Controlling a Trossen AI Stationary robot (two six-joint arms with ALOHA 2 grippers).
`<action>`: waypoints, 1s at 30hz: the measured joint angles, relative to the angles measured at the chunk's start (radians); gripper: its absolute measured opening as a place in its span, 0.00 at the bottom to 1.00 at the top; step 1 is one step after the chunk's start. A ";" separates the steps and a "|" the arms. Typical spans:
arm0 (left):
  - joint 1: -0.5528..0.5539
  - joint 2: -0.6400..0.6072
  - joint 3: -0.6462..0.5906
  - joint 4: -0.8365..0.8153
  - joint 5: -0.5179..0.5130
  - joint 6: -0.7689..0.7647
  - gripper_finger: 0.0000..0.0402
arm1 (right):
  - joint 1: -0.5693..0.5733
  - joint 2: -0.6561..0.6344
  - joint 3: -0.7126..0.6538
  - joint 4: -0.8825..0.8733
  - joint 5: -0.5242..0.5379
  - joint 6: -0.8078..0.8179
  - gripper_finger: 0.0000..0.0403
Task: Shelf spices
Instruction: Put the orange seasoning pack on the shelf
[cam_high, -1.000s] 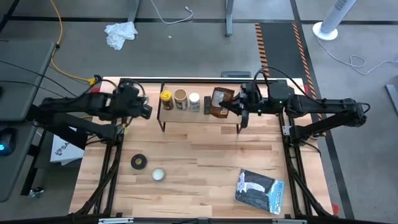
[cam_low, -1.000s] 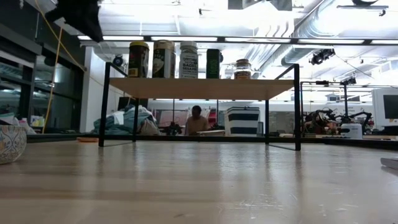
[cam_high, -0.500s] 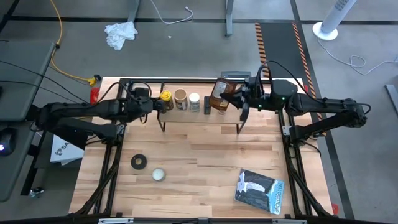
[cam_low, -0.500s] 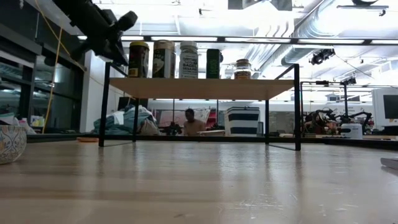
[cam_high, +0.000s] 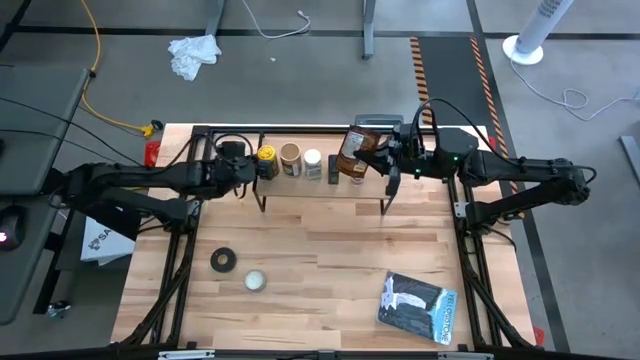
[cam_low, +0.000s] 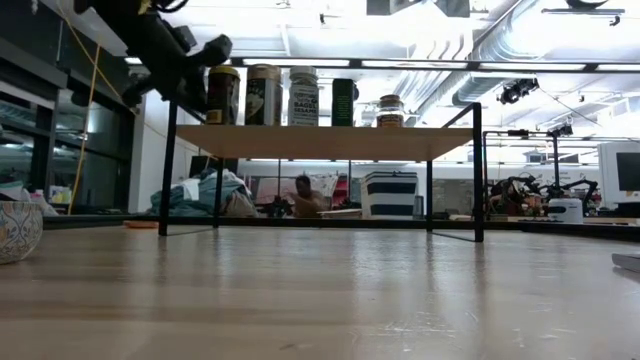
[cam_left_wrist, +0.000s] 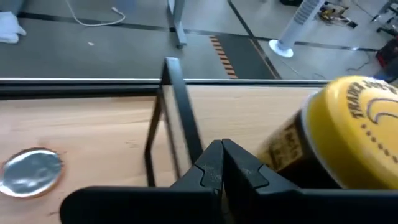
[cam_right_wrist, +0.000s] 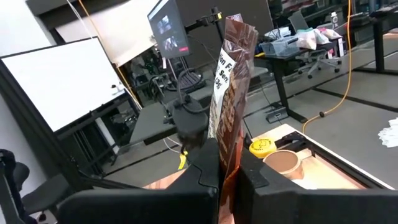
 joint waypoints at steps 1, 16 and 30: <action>0.000 0.014 0.000 0.017 0.004 0.001 0.00 | 0.000 0.000 0.000 0.000 0.000 -0.002 0.00; -0.010 0.216 0.015 0.310 0.055 0.039 0.00 | 0.000 0.000 0.000 0.002 -0.002 -0.013 0.00; -0.032 -0.140 0.177 0.132 0.226 0.321 0.01 | 0.000 0.009 0.000 -0.077 -0.078 0.015 0.00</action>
